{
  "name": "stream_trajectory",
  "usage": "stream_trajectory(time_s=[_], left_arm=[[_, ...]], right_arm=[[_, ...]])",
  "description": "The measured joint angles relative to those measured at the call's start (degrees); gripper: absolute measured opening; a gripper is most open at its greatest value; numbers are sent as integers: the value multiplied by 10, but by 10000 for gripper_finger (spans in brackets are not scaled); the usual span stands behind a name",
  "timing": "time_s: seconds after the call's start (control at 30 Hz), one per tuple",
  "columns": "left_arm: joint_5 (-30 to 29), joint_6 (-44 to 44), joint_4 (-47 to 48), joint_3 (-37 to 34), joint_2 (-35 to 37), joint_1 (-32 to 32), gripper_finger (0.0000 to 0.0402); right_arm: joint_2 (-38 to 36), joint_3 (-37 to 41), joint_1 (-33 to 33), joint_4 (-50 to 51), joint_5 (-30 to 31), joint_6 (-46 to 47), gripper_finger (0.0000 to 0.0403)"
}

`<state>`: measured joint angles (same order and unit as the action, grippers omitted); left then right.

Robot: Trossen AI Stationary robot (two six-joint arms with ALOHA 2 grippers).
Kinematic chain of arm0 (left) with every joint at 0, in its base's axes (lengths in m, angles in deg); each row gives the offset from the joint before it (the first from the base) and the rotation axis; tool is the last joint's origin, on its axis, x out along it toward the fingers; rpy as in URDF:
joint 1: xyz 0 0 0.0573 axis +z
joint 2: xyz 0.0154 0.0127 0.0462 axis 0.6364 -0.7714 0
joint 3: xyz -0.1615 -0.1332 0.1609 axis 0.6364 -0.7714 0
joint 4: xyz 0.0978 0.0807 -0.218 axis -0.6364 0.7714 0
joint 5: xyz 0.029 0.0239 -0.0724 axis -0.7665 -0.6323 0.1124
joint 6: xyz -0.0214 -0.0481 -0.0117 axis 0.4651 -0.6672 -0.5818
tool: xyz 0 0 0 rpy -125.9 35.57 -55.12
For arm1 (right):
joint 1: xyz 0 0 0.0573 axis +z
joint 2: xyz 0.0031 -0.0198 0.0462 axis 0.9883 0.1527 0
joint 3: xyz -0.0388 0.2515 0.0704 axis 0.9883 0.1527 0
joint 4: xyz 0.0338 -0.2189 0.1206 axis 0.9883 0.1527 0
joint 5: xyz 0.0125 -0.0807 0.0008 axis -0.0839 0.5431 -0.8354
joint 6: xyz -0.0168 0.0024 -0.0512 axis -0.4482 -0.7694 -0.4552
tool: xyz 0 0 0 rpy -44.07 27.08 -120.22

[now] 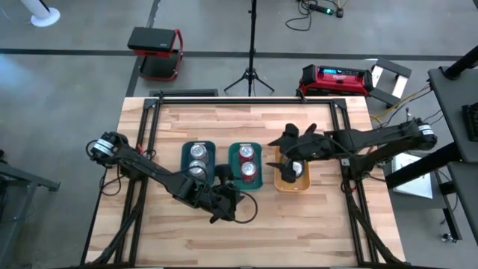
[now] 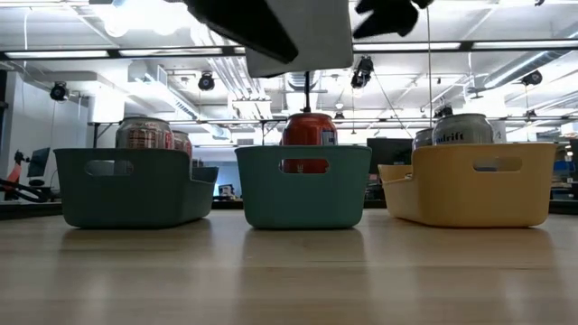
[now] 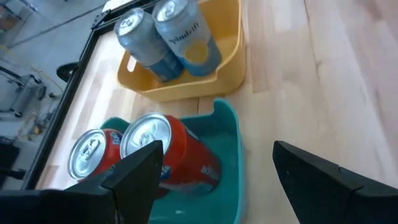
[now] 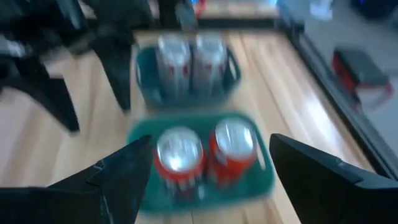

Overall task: Sort soda cans
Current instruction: Return to Home Position

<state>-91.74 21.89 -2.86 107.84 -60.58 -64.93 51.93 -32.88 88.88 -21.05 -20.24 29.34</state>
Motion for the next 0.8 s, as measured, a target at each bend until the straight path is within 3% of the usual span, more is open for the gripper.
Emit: stream_trajectory(time_s=[0.17, 0.33, 0.53, 0.8], left_arm=[[28, -15, 6, 19, 0, 0, 288], [36, -50, 13, 13, 0, -4, 288], [39, -102, 35, -18, 6, -22, 284], [42, -110, 40, -24, 32, -31, 254]], right_arm=[[-18, 106, 0, -198, -8, -52, 301], [16, 183, 0, -327, -9, -67, 294], [31, 190, 10, -349, -9, -88, 296], [-23, 196, 15, -344, -9, -133, 298]])
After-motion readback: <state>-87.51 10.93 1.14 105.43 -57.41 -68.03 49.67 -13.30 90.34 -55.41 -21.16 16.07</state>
